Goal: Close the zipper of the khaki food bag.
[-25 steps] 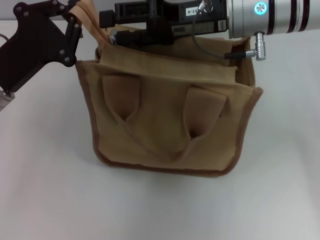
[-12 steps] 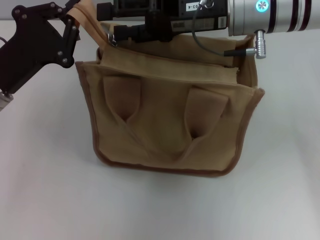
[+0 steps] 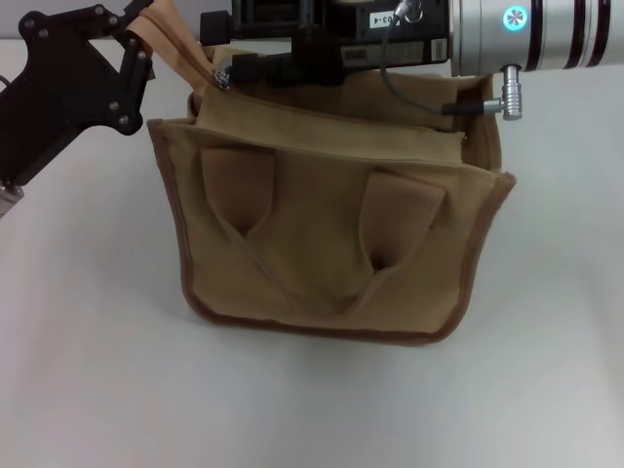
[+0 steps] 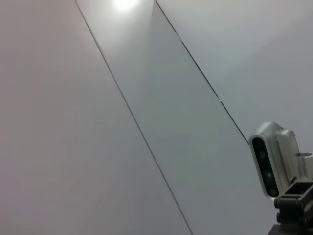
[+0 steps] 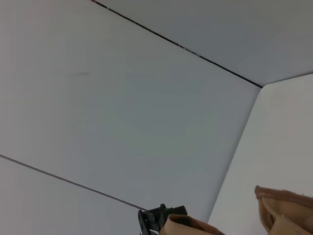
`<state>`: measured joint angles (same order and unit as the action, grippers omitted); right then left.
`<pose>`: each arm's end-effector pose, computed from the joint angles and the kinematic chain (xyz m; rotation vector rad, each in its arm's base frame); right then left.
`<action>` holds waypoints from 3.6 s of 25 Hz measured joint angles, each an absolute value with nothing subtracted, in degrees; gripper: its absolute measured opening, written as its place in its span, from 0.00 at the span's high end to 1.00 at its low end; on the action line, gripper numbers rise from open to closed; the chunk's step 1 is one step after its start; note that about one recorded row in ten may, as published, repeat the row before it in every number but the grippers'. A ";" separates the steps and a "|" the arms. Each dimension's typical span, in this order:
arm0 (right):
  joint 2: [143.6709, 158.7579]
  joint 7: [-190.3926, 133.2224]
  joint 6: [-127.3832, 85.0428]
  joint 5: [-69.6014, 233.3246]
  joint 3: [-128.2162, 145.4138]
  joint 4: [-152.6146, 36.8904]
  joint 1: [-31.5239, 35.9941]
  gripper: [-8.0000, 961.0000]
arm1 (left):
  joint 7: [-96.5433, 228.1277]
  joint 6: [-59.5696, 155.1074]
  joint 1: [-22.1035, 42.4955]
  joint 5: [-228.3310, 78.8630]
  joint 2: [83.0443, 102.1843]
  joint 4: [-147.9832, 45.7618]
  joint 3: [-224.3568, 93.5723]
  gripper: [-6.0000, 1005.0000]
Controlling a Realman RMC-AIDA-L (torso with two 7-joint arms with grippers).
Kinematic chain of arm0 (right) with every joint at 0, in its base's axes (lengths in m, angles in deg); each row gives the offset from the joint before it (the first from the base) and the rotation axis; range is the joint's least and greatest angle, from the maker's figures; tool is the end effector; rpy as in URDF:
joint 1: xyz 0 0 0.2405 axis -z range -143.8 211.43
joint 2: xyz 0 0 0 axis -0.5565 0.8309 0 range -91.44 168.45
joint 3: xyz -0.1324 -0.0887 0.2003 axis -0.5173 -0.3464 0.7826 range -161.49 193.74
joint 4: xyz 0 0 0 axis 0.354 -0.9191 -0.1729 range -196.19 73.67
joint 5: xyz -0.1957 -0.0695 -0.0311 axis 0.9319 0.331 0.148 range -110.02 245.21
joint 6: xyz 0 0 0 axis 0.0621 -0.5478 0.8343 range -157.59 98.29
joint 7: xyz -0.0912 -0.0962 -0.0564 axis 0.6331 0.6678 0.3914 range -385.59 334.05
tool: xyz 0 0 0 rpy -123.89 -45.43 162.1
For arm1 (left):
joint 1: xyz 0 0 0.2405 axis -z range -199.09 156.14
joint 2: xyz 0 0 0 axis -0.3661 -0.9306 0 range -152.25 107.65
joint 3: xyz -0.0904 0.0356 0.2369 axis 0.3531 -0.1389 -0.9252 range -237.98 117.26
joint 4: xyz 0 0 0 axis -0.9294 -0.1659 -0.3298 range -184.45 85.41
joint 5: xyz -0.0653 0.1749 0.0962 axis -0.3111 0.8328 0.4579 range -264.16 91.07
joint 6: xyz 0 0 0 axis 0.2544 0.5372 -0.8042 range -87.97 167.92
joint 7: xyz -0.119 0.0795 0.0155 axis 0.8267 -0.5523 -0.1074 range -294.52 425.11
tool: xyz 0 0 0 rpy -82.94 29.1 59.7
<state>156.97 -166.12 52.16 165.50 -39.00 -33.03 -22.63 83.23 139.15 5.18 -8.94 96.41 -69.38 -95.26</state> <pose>0.0809 0.4041 -0.0385 2.3344 -1.5308 -0.7934 -0.2541 0.3141 0.0347 -1.9515 0.3115 -1.0057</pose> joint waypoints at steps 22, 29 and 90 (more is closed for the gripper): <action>156.70 -167.19 51.04 166.21 -40.02 -33.84 -23.24 0.19 | 83.35 140.30 5.23 -9.07 96.44 -69.22 -95.38 0.98; 157.39 -166.83 51.34 165.42 -39.87 -33.91 -23.25 0.19 | 83.38 140.35 5.15 -9.07 96.44 -68.94 -95.42 0.98; 157.58 -163.60 52.40 159.60 -40.35 -35.51 -22.23 0.19 | 83.40 140.26 3.84 -10.01 96.52 -68.68 -95.35 0.98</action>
